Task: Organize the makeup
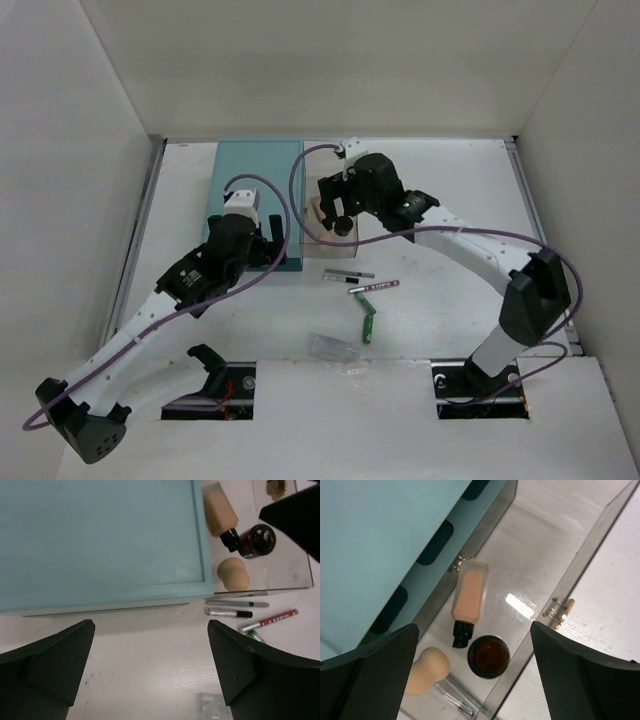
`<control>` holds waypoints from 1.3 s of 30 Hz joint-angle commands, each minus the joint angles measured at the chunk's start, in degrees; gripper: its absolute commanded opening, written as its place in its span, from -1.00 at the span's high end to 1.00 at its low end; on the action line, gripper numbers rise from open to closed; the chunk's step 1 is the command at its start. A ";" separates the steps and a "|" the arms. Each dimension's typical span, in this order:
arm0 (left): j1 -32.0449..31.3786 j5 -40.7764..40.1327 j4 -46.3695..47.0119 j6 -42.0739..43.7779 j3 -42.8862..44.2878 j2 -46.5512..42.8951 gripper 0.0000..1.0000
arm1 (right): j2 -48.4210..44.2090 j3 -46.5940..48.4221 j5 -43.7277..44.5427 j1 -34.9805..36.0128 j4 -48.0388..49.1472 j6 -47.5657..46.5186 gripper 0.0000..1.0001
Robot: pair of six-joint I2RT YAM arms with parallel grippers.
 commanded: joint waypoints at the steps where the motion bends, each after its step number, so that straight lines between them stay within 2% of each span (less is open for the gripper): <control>1: -3.81 1.99 0.85 1.61 0.66 0.08 -1.00 | -8.84 -2.56 0.65 -0.21 2.40 2.21 -1.00; 5: -12.94 2.70 0.32 3.89 1.45 2.62 -1.00 | -18.16 -10.46 0.74 -3.63 2.05 6.51 -1.00; 12: -34.39 6.03 -4.51 9.96 2.34 16.15 -1.00 | -31.52 -24.97 0.66 -9.70 1.61 11.70 -1.00; 16: -40.82 12.17 -2.33 13.21 0.93 19.67 -1.00 | -35.58 -29.90 -0.84 -11.29 2.84 14.52 -1.00; 19: -43.02 15.61 1.28 15.14 -0.82 21.95 -1.00 | -37.60 -32.10 -1.89 -11.64 3.10 15.40 -1.00; 22: -44.26 15.01 2.60 17.25 -1.53 25.99 -1.00 | -39.62 -33.59 -1.98 -11.81 3.10 16.01 -1.00; 26: -43.82 15.44 5.67 19.27 -3.20 30.83 -1.00 | -42.26 -35.18 -1.98 -12.08 3.10 16.63 -1.00; 31: -42.59 20.27 9.81 20.51 -4.96 33.47 -0.98 | -44.10 -36.14 -1.98 -12.52 2.93 17.42 -1.00; 39: -39.51 20.63 12.27 21.30 -5.75 39.79 -0.59 | -46.48 -37.90 -2.07 -12.52 3.10 18.92 -1.00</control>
